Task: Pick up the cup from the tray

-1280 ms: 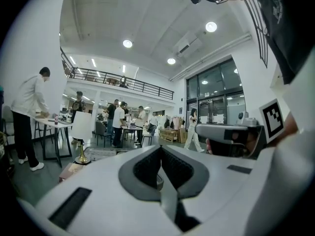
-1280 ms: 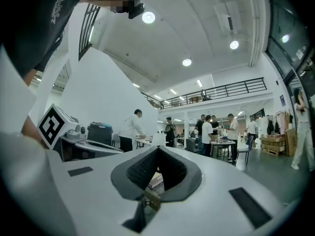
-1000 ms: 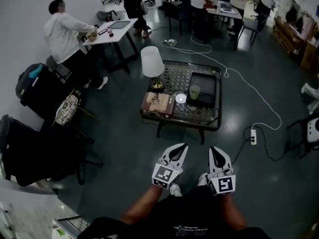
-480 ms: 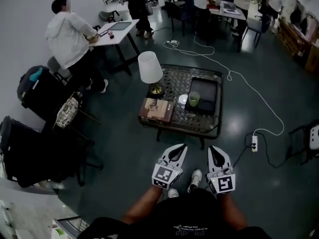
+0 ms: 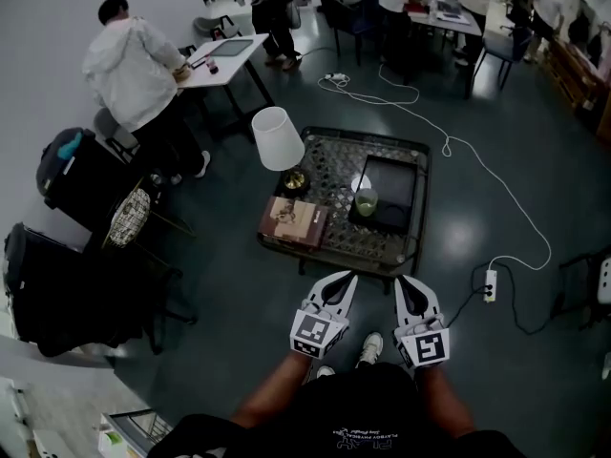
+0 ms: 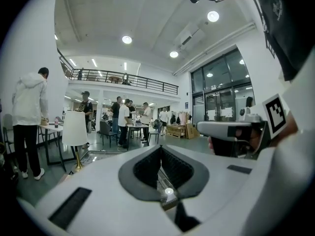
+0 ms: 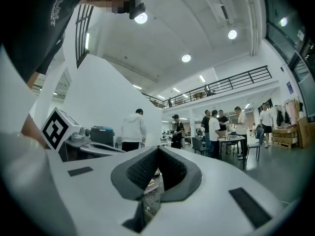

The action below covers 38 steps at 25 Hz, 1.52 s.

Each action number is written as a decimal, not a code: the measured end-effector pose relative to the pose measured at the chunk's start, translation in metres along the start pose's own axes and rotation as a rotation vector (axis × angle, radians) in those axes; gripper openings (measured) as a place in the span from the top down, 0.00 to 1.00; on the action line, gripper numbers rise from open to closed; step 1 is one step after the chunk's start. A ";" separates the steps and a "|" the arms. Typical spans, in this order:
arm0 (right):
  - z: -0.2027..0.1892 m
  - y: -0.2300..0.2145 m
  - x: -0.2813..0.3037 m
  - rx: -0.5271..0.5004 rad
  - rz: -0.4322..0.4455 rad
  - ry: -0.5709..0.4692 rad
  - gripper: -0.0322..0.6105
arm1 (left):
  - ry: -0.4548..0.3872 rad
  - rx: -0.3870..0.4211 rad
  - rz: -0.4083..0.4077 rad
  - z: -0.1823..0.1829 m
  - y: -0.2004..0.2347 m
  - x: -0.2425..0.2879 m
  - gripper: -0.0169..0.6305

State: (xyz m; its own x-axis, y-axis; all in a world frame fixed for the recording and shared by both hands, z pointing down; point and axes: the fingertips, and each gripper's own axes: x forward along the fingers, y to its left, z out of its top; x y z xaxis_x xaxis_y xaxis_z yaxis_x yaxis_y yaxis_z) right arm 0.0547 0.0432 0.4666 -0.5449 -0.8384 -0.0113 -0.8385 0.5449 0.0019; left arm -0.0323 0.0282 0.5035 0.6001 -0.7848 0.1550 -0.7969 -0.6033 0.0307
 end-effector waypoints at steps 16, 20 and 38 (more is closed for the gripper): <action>0.004 -0.048 0.024 -0.002 0.095 0.013 0.94 | 0.022 0.008 0.040 0.009 -0.003 0.055 0.96; 0.001 -0.056 0.034 0.007 0.072 0.027 0.94 | 0.024 0.003 0.023 0.009 0.003 0.068 0.96; -0.003 -0.088 0.141 0.010 -0.024 0.034 0.94 | 0.025 0.026 -0.060 0.019 0.097 0.138 0.96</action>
State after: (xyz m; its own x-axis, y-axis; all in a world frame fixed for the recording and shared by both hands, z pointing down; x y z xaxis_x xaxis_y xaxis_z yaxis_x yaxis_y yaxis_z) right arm 0.0516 -0.1232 0.4678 -0.5243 -0.8512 0.0228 -0.8515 0.5242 -0.0084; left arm -0.0255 -0.1417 0.5090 0.6449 -0.7433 0.1778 -0.7569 -0.6533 0.0147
